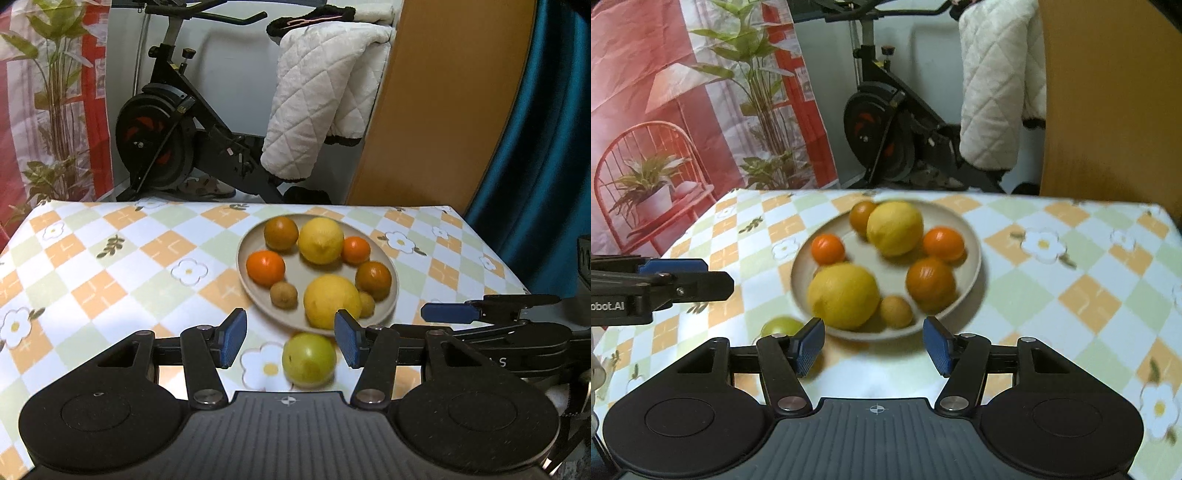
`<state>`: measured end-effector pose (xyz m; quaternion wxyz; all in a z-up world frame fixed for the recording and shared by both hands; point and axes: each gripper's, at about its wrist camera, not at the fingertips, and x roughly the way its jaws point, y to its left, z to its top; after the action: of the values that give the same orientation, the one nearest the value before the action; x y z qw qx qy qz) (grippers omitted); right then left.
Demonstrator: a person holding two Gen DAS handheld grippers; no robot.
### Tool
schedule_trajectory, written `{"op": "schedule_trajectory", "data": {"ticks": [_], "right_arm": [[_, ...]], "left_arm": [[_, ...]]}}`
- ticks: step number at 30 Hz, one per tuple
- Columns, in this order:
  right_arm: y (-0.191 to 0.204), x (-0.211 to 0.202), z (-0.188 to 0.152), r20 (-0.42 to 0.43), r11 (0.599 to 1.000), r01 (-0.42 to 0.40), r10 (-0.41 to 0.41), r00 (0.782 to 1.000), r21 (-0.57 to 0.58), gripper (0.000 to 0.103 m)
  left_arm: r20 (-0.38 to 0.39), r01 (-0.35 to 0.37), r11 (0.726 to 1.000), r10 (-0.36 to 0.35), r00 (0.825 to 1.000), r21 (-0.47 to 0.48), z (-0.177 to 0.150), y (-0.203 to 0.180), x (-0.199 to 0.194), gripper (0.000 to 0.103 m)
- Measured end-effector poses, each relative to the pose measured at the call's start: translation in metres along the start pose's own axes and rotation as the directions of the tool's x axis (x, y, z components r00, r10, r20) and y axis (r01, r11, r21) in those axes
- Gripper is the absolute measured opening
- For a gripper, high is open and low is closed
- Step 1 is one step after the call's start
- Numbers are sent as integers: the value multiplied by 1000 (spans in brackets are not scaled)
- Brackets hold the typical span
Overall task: Organize fruits
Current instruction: 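Move the left gripper to the green fruit beside the plate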
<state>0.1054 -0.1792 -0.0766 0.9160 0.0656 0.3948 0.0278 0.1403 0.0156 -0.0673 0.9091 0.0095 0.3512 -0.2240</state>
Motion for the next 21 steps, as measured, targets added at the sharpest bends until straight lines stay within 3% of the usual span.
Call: {"op": "schedule_trajectory", "data": {"ticks": [10,21], "right_arm": [[18,-4,-35,-67,999,-52,52,996,3,56],[40,-11,-42,-84,992,-109,104,991,-61,55]], "left_arm": [[-26,3,998,-4,1000,-59,-28,5,-9,55],[-51,13,997,-17,999,-78,-47,7,-13,55]]}}
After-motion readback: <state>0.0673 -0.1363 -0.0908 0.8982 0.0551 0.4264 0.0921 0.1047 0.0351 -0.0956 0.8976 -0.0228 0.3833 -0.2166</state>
